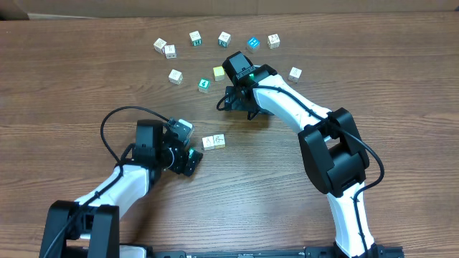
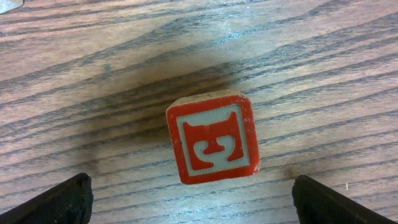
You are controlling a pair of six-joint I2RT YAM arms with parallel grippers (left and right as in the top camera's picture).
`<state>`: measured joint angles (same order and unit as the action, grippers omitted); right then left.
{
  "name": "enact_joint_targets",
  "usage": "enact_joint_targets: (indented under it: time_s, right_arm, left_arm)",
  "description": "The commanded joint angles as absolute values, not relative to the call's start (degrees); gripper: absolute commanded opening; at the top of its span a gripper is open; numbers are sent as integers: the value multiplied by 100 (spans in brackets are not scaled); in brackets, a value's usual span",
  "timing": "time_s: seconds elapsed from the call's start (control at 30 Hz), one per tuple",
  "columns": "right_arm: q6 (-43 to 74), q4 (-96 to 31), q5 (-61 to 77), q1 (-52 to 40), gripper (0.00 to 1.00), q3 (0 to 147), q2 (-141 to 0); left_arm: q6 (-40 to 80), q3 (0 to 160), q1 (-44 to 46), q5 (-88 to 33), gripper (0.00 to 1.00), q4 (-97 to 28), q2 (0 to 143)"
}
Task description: Form a horizontal line
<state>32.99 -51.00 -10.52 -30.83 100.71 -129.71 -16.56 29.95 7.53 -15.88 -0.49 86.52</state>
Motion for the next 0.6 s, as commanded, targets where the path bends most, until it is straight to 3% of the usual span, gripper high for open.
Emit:
enact_joint_targets:
  time_s: [0.0, 0.57]
  right_arm:
    - [3299, -5081, -1109, -3065, 100, 10044, -12993]
    - [3299, -5081, -1109, -3065, 100, 10044, -12993]
  left_arm:
    - [-1846, 2742, 757, -1656, 99, 235, 8357]
    - [-1369, 1518, 596, -1612, 99, 1776, 7756]
